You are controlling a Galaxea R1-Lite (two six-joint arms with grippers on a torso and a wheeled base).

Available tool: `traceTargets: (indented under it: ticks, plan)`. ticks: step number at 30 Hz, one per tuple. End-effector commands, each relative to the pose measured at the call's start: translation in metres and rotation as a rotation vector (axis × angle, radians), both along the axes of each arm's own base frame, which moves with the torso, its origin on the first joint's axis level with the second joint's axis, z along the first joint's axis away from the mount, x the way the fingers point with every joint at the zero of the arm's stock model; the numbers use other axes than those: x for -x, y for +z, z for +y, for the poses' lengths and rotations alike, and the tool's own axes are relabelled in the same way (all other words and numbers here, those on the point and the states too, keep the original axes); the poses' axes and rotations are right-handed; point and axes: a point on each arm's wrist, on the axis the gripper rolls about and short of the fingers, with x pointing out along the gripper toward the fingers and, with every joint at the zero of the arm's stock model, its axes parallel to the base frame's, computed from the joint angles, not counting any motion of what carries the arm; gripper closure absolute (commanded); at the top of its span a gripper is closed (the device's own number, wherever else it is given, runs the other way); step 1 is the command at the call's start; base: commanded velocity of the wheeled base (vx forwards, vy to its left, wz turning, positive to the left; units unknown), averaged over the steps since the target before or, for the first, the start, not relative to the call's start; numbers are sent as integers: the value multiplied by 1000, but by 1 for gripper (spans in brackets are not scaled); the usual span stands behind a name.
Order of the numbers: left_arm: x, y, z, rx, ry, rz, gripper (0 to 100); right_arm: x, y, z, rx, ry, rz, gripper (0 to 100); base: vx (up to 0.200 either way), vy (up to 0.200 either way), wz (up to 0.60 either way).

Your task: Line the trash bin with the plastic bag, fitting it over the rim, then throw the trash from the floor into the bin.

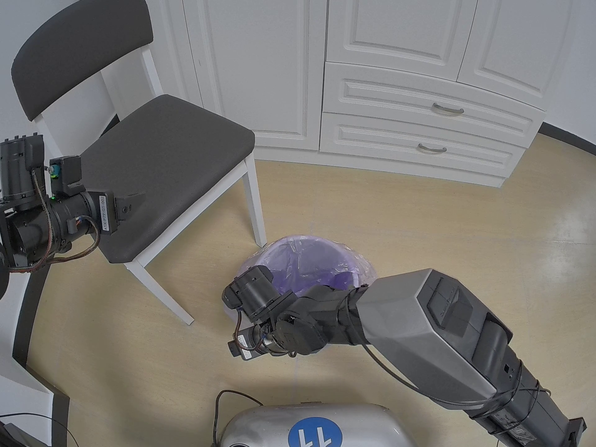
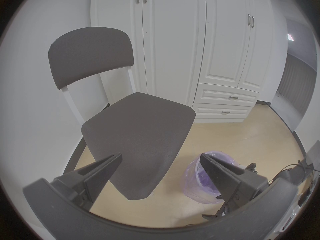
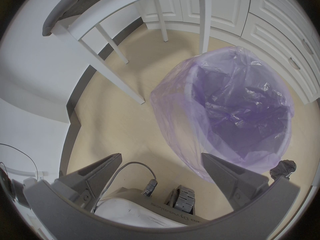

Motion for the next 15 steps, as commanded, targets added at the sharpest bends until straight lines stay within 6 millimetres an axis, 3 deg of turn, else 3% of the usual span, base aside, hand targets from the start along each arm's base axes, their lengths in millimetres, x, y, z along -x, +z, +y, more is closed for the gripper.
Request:
traceTargets:
  ticks: [1, 8, 15]
  plan:
    - [1, 1, 0, 0, -1, -3, 0, 2, -5, 2, 6, 6, 5, 0, 0, 0, 0]
    - [1, 0, 0, 0, 0, -1, 0, 3, -17, 3, 25, 7, 20, 0, 0, 0, 0]
    - [1, 1, 0, 1, -1, -4, 0, -1, -49, -2, 75, -9, 49, 0, 0, 0, 0]
